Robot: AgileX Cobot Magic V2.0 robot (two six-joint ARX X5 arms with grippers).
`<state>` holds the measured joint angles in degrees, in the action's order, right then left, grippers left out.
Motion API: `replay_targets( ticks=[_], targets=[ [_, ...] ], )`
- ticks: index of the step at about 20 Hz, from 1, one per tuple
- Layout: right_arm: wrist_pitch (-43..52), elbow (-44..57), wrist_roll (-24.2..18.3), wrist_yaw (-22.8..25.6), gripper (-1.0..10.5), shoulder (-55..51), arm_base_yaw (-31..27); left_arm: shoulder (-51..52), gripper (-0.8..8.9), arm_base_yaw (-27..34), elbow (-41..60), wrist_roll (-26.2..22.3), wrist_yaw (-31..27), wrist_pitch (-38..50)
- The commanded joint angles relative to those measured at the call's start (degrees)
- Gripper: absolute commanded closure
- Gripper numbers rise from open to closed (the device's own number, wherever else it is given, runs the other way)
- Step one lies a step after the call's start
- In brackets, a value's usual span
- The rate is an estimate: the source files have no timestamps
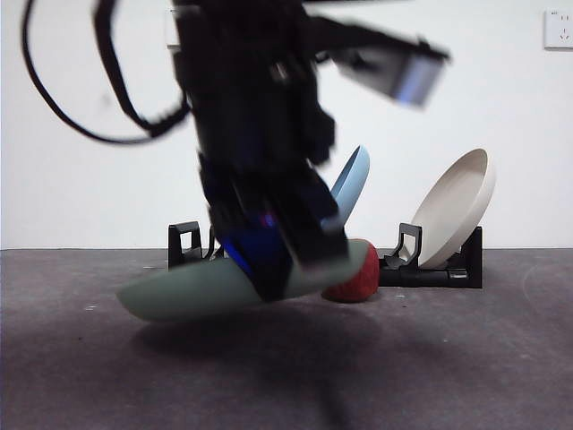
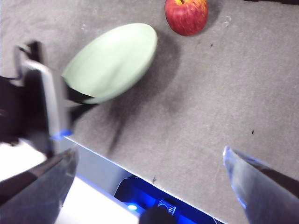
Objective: Take the green plate from the plate rack,put the plate on the table,take the apple from the table,put the apple in the plate
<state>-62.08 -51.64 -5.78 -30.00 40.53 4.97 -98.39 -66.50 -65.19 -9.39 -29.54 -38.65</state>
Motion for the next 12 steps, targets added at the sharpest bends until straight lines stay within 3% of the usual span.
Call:
replay_targets(
  ticks=[1, 4, 7, 10, 12],
  targets=[
    [0.26, -0.09, 0.35, -0.07, 2.6, -0.02, 0.2, -3.26, 8.21, -0.98, 0.35, 0.37, -1.46, 2.54],
    [0.28, -0.09, 0.35, -0.04, 2.6, -0.02, 0.2, -7.3, 8.22, -1.68, 0.35, 0.72, -1.27, 2.86],
    [0.28, -0.09, 0.35, -0.07, 2.6, -0.04, 0.2, -8.26, 8.0, -1.77, 0.35, 3.54, 5.22, 2.64],
    [0.28, -0.09, 0.35, -0.04, 2.6, -0.02, 0.2, -8.2, 5.57, -1.99, 0.35, 6.75, 6.99, 2.08],
    [0.31, -0.09, 0.35, -0.04, 2.6, -0.02, 0.2, -8.11, 4.94, -1.99, 0.33, 6.78, 7.15, 0.72]
  ],
)
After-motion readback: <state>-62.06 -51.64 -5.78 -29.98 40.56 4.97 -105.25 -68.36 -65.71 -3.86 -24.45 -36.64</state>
